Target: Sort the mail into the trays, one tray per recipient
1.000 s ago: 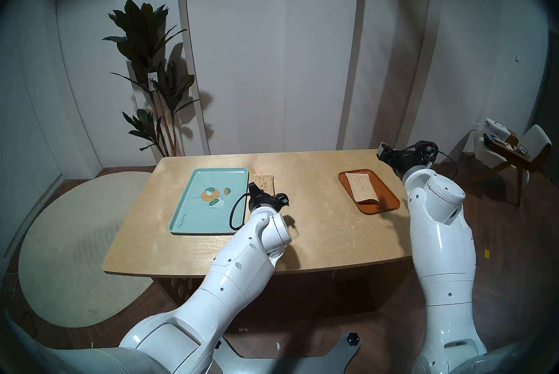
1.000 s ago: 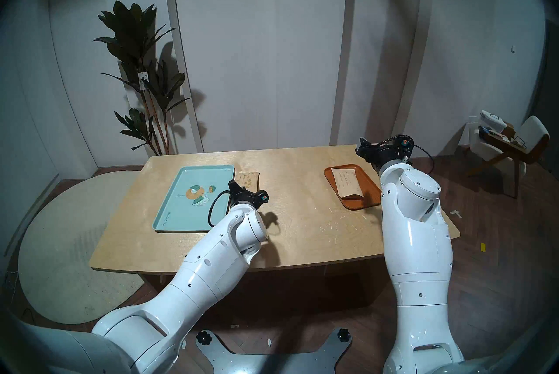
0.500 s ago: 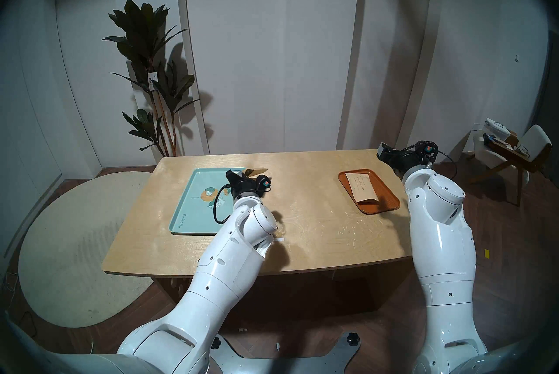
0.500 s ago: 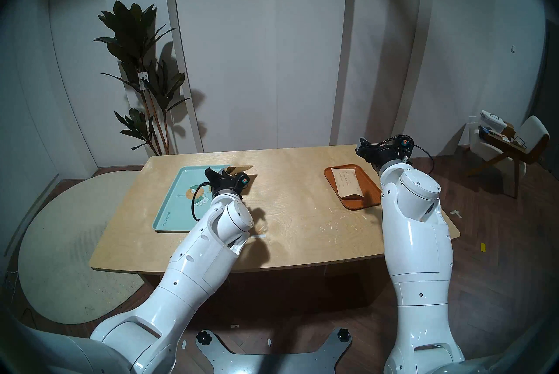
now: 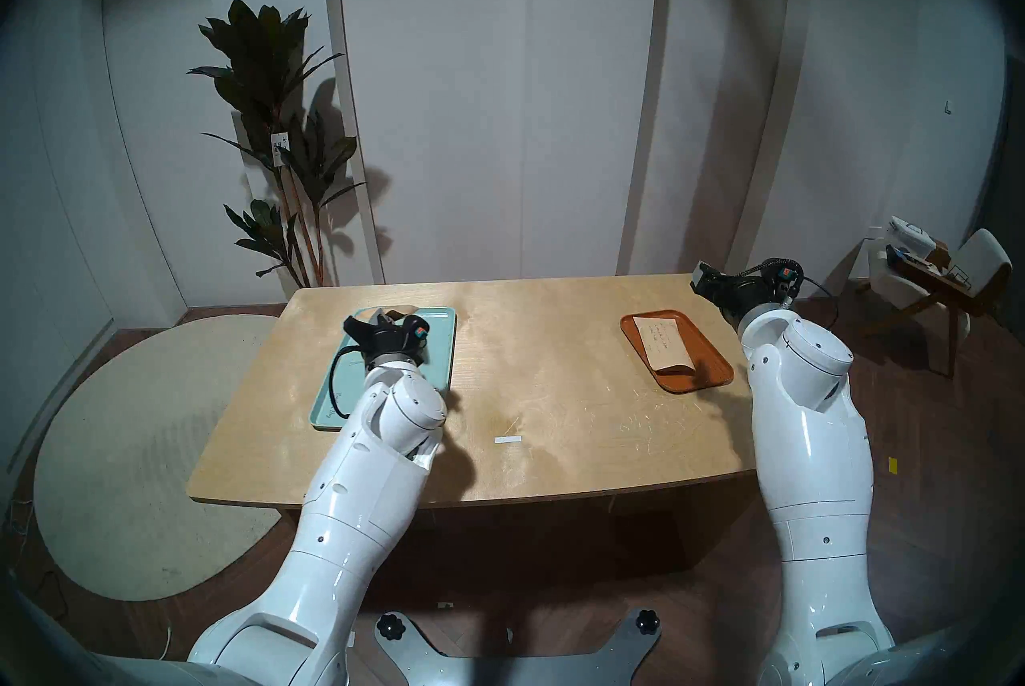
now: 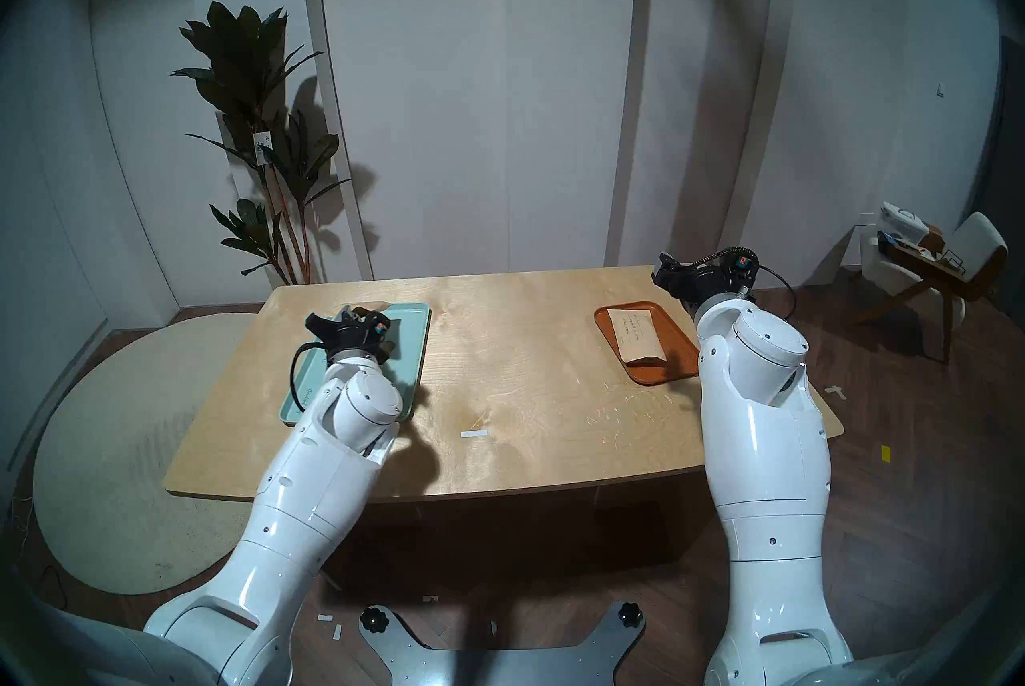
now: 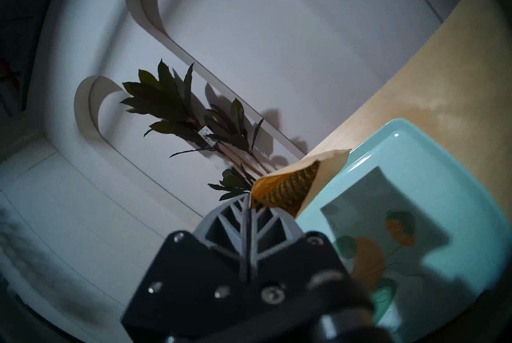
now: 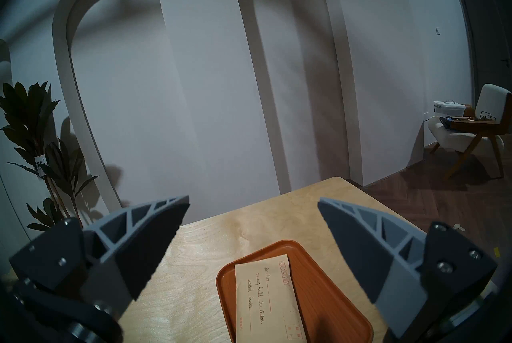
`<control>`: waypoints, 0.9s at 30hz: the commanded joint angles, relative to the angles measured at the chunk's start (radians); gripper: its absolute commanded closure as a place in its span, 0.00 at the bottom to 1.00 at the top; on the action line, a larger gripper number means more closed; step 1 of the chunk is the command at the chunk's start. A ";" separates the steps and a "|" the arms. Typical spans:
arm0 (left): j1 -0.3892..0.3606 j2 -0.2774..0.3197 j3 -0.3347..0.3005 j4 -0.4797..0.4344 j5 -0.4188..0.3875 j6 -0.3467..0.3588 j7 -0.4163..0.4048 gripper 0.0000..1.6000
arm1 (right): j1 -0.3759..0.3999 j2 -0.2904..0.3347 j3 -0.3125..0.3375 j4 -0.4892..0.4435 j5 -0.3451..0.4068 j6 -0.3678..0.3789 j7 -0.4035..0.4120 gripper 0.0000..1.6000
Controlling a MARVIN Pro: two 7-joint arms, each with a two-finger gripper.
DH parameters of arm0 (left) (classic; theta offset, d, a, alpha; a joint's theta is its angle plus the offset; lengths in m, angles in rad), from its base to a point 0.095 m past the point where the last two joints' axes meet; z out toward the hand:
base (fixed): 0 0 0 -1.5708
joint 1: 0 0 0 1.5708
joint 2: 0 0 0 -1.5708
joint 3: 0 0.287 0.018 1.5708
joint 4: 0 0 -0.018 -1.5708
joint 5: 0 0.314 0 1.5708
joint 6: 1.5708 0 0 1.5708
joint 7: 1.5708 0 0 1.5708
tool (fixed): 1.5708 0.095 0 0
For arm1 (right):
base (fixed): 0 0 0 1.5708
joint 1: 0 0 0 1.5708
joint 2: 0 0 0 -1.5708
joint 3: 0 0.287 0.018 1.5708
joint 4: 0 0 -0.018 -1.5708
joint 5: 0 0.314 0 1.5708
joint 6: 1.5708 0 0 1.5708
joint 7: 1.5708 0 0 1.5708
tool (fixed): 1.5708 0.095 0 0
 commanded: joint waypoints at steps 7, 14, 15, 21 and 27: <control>0.064 0.096 -0.082 -0.080 -0.082 -0.127 -0.062 1.00 | 0.006 0.000 0.002 -0.025 0.003 -0.014 0.000 0.00; 0.076 0.118 -0.087 -0.082 -0.090 -0.158 -0.083 1.00 | 0.005 0.001 0.001 -0.025 0.005 -0.014 -0.001 0.00; 0.077 0.119 -0.087 -0.080 -0.091 -0.160 -0.085 1.00 | 0.005 0.002 0.000 -0.025 0.005 -0.015 -0.001 0.00; 0.075 0.124 -0.083 -0.070 -0.092 -0.165 -0.094 1.00 | 0.005 0.003 0.000 -0.025 0.007 -0.015 -0.002 0.00; 0.053 0.120 -0.069 -0.042 -0.081 -0.168 -0.098 1.00 | 0.005 0.004 -0.001 -0.025 0.008 -0.016 -0.003 0.00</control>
